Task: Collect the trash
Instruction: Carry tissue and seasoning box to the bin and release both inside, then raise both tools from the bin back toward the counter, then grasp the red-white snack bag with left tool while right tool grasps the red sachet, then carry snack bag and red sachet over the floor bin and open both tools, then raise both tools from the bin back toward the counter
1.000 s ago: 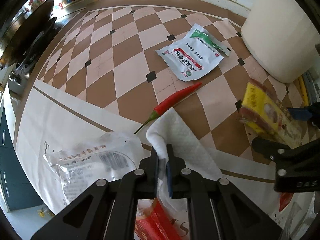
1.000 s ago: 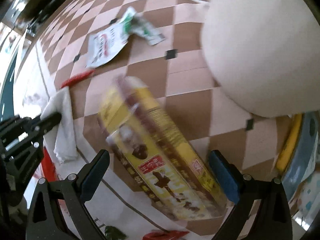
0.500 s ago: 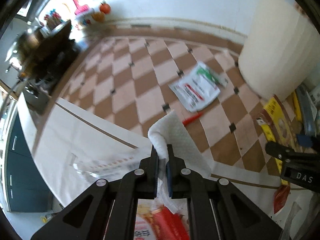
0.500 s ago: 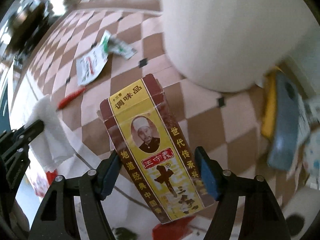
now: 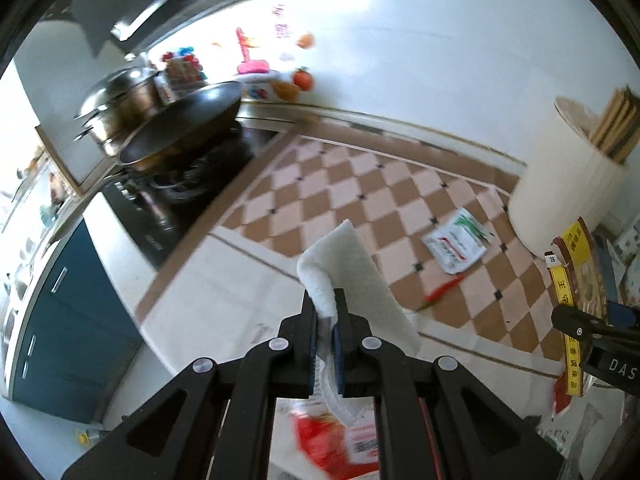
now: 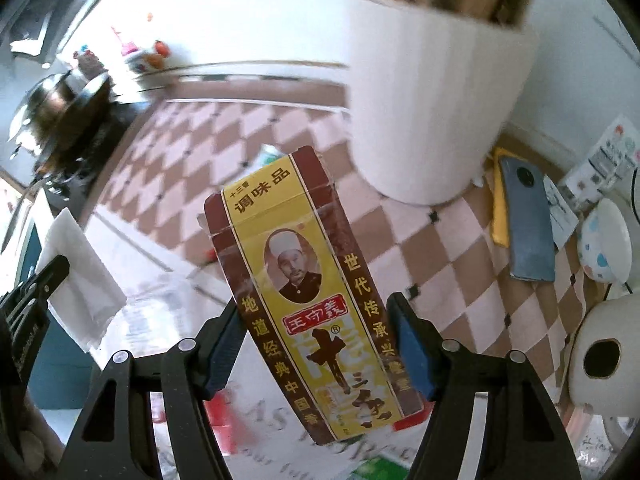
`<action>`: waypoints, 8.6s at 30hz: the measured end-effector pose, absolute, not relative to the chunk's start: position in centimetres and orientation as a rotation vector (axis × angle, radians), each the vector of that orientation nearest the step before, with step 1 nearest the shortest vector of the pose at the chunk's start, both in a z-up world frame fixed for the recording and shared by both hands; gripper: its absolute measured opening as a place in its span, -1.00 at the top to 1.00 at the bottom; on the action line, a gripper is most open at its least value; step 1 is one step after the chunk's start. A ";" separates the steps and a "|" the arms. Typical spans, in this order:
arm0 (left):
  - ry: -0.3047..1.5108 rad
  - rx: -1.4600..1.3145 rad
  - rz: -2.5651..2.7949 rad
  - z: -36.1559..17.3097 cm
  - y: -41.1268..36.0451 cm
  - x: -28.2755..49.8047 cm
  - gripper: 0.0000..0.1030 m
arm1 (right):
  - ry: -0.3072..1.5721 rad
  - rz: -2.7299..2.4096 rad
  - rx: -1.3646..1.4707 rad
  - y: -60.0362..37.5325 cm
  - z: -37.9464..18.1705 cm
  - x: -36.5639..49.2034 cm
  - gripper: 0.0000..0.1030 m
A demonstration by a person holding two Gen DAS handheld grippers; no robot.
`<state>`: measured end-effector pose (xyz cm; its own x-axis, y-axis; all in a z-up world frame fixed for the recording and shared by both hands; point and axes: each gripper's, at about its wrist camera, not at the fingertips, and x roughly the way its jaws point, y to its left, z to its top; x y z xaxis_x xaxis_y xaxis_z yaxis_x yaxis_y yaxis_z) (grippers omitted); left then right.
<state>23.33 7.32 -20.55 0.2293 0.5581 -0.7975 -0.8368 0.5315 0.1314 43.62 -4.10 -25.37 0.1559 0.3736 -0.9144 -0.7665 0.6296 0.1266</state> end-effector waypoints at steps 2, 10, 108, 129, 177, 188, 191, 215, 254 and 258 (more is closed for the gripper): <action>0.896 -0.370 1.007 -19.8 7.7 20.7 0.92 | 1.124 0.873 -0.415 -3.7 -24.2 41.5 -0.38; 0.848 -0.450 1.117 -19.2 9.9 7.5 0.92 | 1.073 0.987 -0.457 0.5 -22.0 29.1 -0.36; 0.929 -1.117 1.583 -28.8 1.8 -38.1 -0.99 | 1.088 1.598 -1.063 6.4 -30.5 -21.4 -0.97; 1.018 -0.638 1.131 -21.2 4.3 -4.1 -1.00 | 1.297 1.261 -0.487 -2.3 -21.6 12.3 -0.98; 1.164 -0.616 0.979 -29.4 7.7 22.9 0.92 | 1.370 0.929 -0.381 -5.3 -33.2 38.9 0.22; 0.976 -0.535 1.078 -21.4 10.3 15.2 0.94 | 1.311 0.981 -0.358 -4.2 -29.4 36.4 0.23; 0.937 -0.528 1.113 -19.8 10.8 12.0 0.95 | 1.283 1.006 -0.361 -3.5 -28.1 34.7 0.24; 0.965 -0.880 1.468 -29.4 15.0 -26.8 0.94 | 1.173 1.313 -0.729 11.2 -32.0 -3.6 0.26; 1.112 -1.607 1.441 -80.9 19.6 -45.6 -0.99 | 1.531 1.412 -1.303 26.6 -90.1 -26.2 -0.48; 1.113 -1.552 1.496 -79.6 18.8 -45.6 -0.99 | 1.485 1.404 -1.305 26.2 -89.0 -26.7 -0.69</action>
